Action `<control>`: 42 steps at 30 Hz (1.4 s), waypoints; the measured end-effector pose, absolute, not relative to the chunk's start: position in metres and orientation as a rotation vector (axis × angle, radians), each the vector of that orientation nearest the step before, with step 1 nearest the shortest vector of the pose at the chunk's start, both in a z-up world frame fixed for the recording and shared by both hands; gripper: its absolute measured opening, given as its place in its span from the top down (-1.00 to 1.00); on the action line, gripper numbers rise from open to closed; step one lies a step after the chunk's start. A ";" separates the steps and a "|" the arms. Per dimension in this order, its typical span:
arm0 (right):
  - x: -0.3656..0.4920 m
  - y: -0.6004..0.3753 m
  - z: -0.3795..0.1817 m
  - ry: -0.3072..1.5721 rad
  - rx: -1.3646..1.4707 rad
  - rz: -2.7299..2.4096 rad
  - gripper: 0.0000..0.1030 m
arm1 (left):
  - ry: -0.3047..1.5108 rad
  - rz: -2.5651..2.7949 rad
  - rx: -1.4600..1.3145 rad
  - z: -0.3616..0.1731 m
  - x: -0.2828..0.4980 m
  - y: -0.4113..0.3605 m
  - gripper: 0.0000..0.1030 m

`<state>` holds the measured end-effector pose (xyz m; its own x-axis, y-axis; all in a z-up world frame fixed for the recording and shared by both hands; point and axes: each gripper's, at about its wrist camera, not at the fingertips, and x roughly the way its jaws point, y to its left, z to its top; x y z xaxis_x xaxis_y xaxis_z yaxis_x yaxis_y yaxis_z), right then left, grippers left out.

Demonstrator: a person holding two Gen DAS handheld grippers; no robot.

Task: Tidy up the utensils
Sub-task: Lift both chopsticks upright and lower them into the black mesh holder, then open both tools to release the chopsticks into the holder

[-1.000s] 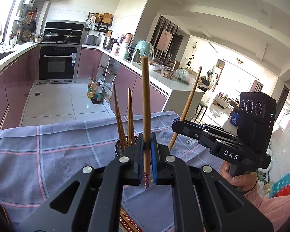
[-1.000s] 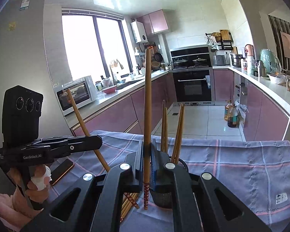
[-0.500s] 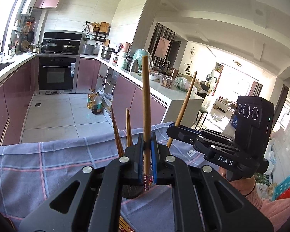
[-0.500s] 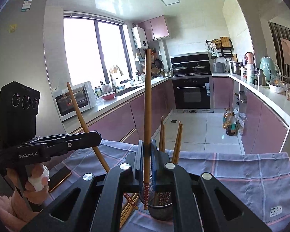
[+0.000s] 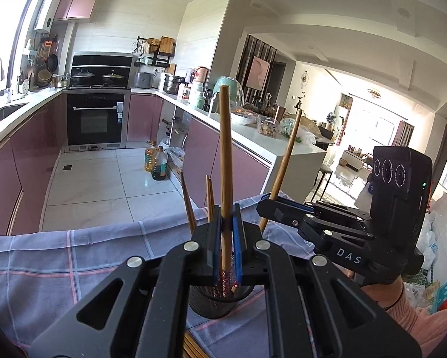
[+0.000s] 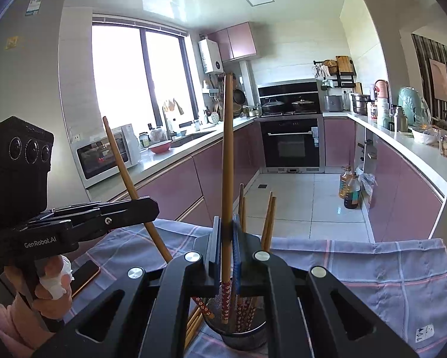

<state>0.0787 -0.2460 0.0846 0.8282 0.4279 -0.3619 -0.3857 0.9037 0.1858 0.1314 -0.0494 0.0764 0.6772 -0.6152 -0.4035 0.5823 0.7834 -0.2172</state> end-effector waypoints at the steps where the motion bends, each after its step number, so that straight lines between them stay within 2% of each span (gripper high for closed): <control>1: 0.080 -0.245 0.083 0.413 0.105 0.430 0.89 | 0.487 -0.671 -0.069 0.075 0.134 -0.051 0.85; 30: 0.109 -0.240 0.040 0.625 0.089 0.408 0.88 | 0.672 -0.659 0.150 0.053 0.145 -0.080 0.85; 42: 0.129 -0.249 0.023 0.671 0.126 0.390 0.88 | 0.775 -0.678 0.190 0.038 0.178 -0.098 0.85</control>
<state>0.1289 -0.2490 0.0227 0.7141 0.3912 -0.5806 -0.3110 0.9203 0.2374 0.1779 -0.0977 0.0384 0.5169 -0.4933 -0.6996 0.6278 0.7740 -0.0819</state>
